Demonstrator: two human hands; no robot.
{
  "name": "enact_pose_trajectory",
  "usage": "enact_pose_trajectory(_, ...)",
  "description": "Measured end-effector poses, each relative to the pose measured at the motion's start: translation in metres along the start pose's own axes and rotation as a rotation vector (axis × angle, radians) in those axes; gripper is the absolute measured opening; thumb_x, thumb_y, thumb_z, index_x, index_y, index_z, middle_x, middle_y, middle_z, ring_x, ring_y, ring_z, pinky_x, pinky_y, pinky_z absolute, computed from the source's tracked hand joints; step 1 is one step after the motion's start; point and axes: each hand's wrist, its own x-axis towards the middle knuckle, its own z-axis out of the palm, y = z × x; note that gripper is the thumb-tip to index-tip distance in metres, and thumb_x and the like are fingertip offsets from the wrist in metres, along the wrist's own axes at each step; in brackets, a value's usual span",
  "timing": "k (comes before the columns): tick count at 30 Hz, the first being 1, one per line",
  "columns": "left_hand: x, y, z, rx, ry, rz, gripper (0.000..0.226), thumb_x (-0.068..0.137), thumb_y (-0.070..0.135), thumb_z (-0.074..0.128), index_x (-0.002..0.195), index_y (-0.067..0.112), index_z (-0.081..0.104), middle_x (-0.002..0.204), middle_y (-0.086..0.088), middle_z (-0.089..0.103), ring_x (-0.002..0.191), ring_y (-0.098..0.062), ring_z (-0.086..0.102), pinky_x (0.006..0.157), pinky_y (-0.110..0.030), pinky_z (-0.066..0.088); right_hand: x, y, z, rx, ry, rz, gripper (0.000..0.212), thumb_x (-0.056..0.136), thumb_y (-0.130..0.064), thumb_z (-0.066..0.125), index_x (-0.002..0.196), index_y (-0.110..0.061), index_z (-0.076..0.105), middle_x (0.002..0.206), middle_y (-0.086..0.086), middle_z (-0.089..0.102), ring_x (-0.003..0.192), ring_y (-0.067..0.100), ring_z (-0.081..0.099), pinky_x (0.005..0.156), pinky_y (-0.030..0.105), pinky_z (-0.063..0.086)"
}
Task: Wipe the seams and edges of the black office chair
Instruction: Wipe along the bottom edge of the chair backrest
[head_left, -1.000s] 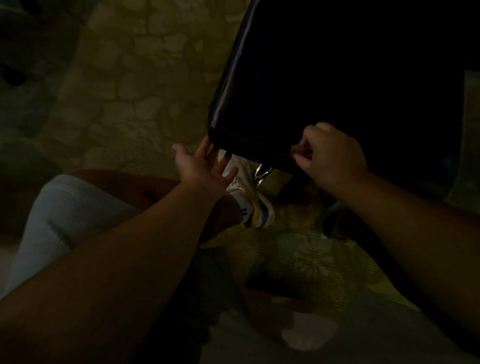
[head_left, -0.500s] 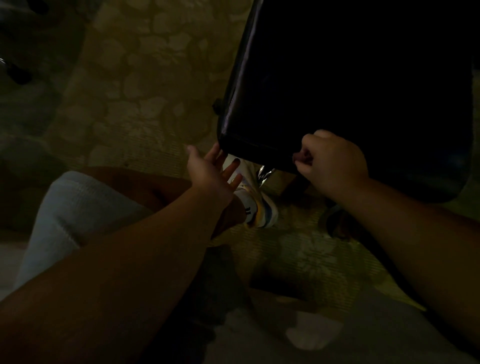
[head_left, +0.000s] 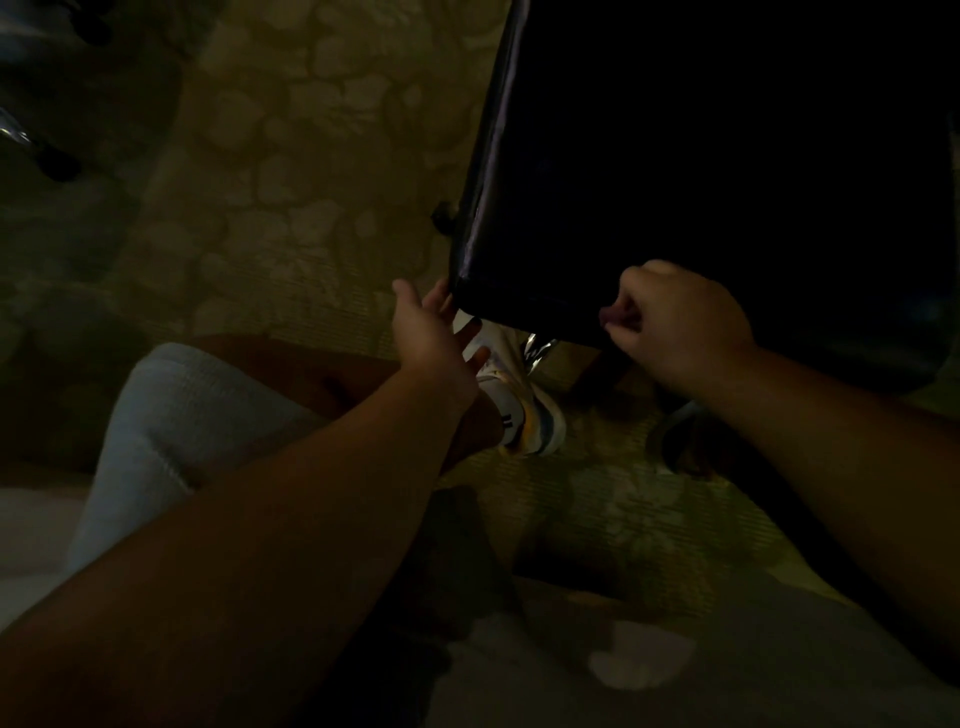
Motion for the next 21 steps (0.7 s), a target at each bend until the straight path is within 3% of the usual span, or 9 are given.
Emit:
enact_pose_trajectory(5, -0.002, -0.003, -0.002, 0.038, -0.020, -0.002, 0.062, 0.102, 0.067, 0.024, 0.139, 0.031, 0.059, 0.136, 0.005, 0.062, 0.116, -0.022, 0.061, 0.104, -0.051, 0.042, 0.007, -0.001, -0.006, 0.059, 0.113, 0.087, 0.021, 0.091, -0.029, 0.066, 0.100, -0.012, 0.058, 0.105, 0.010, 0.056, 0.089, 0.028, 0.056, 0.065, 0.031, 0.033)
enact_pose_trajectory(10, -0.005, -0.005, -0.004, 0.057, -0.029, -0.007, 0.059, 0.103, 0.063, 0.025, 0.137, 0.029, 0.060, 0.133, 0.004, 0.064, 0.116, -0.023, 0.061, 0.105, -0.050, 0.043, 0.010, -0.004, -0.002, -0.045, -0.007, -0.078, 0.020, 0.089, -0.030, 0.068, 0.098, -0.015, 0.058, 0.103, 0.007, 0.055, 0.091, 0.027, 0.057, 0.065, 0.030, 0.035)
enact_pose_trajectory(13, -0.006, -0.005, -0.004, 0.053, -0.022, -0.015, 0.059, 0.104, 0.062, 0.026, 0.136, 0.028, 0.061, 0.132, 0.003, 0.064, 0.115, -0.024, 0.061, 0.105, -0.049, 0.043, 0.011, -0.001, -0.008, 0.034, 0.084, 0.034, 0.021, 0.090, -0.031, 0.067, 0.098, -0.014, 0.057, 0.103, 0.008, 0.055, 0.089, 0.028, 0.056, 0.064, 0.031, 0.035)
enact_pose_trajectory(18, -0.005, -0.006, -0.003, 0.029, -0.016, -0.030, 0.061, 0.102, 0.065, 0.028, 0.131, 0.025, 0.064, 0.128, 0.001, 0.066, 0.115, -0.024, 0.061, 0.102, -0.048, 0.044, 0.001, -0.005, -0.001, -0.071, -0.067, -0.129, 0.019, 0.090, -0.029, 0.067, 0.101, -0.017, 0.058, 0.105, 0.005, 0.055, 0.092, 0.024, 0.057, 0.066, 0.029, 0.033)
enact_pose_trajectory(21, -0.004, -0.004, -0.003, 0.011, -0.003, -0.042, 0.061, 0.101, 0.066, 0.031, 0.129, 0.023, 0.063, 0.126, -0.002, 0.067, 0.114, -0.025, 0.062, 0.100, -0.049, 0.046, 0.002, 0.003, -0.006, 0.061, 0.071, 0.033, 0.020, 0.090, -0.031, 0.067, 0.097, -0.015, 0.058, 0.102, 0.006, 0.055, 0.087, 0.024, 0.056, 0.064, 0.030, 0.034)
